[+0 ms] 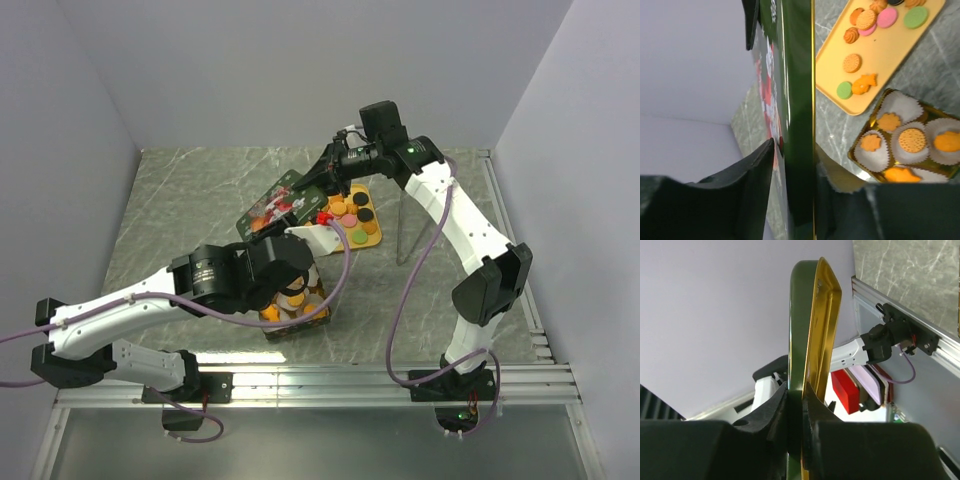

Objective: Pack the cookies

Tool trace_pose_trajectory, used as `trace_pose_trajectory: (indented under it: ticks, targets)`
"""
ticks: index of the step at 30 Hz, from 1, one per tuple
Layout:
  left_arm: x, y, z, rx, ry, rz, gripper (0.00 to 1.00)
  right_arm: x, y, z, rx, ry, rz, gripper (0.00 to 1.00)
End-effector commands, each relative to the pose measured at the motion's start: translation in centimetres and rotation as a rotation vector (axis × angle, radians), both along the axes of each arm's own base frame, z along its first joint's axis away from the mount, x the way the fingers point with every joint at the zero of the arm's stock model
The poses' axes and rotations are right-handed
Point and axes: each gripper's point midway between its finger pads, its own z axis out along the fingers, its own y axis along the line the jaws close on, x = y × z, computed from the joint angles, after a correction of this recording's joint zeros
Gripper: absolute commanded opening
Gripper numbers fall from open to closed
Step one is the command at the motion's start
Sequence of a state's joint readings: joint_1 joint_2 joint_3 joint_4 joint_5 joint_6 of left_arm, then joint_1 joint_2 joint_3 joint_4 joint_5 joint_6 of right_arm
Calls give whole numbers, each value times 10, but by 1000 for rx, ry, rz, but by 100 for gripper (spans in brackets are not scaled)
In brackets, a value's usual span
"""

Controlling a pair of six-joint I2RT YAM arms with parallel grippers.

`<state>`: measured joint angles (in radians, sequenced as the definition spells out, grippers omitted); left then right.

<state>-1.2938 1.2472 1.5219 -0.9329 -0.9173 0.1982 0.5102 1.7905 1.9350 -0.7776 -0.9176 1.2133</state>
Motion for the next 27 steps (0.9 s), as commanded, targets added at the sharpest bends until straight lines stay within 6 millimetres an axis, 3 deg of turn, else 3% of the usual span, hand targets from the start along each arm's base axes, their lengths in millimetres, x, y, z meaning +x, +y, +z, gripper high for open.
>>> trace_pose_trajectory:
  ticks: [1,3,6,12,20,24,25,27]
  targets:
    - [4,3,41,-231,-24,73,42,-30,1,23,62,-208,126,6]
    - [0,-1,35,-224,12,49,48,-29,1,26,66,-216,126,5]
    - [-5,-3,35,-251,50,29,71,-23,0,23,58,-222,118,3]
    - [-19,0,46,-359,110,-16,93,2,-16,6,6,-238,65,1]
    - [-33,9,51,-508,175,-13,98,44,-54,-13,-62,-272,-56,0]
    - [-38,12,28,-552,239,39,99,55,-78,-25,-98,-280,-108,0]
    - [-39,14,16,-582,268,70,100,53,-81,-19,-84,-313,-115,0]
    - [-44,8,6,-651,335,66,100,54,-94,-32,-94,-293,-144,0]
